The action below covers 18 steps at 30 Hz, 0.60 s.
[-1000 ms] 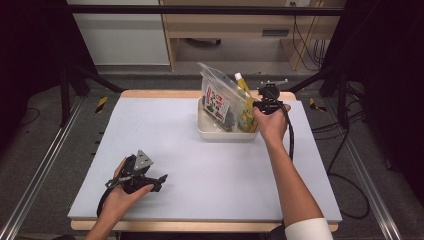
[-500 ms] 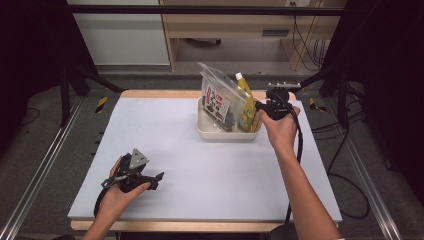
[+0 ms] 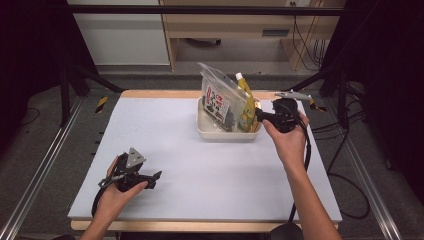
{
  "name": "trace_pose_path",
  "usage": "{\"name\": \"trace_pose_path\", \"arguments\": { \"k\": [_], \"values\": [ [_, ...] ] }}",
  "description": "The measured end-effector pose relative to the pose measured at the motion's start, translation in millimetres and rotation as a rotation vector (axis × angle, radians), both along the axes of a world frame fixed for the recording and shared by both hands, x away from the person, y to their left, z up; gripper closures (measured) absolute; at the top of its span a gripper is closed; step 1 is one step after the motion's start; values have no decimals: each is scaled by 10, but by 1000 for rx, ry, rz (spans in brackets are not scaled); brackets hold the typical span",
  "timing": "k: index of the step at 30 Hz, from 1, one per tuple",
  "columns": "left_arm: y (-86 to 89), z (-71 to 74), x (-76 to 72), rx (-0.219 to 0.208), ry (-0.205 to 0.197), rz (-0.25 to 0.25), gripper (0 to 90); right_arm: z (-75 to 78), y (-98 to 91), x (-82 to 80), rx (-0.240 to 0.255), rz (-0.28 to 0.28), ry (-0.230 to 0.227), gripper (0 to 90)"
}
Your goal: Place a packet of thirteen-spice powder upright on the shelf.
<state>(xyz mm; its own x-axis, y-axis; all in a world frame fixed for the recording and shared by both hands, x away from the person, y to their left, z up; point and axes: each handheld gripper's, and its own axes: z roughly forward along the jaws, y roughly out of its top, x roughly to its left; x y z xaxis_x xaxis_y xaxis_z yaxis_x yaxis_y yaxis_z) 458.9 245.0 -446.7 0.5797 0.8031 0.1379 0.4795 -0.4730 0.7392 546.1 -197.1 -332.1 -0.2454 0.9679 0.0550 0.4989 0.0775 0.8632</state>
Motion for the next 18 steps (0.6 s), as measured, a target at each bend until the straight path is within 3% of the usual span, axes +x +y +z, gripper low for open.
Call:
{"name": "trace_pose_path", "arguments": {
  "k": [3,8,12,15,18],
  "values": [
    [28,4,4,-5,-3,10,55,-99,-12,-154,-18,8,-25,216],
    [72,6,20,-25,-2,22,51,-396,-77,-401,20,19,-43,122],
    [134,12,35,-38,-12,47,51,-670,-129,-536,6,25,-25,89],
    [211,23,58,-48,-18,62,51,-835,-146,-598,-61,12,19,88],
    [288,37,73,-67,-24,79,52,-947,-184,-660,-136,4,22,80]
  ]
}}
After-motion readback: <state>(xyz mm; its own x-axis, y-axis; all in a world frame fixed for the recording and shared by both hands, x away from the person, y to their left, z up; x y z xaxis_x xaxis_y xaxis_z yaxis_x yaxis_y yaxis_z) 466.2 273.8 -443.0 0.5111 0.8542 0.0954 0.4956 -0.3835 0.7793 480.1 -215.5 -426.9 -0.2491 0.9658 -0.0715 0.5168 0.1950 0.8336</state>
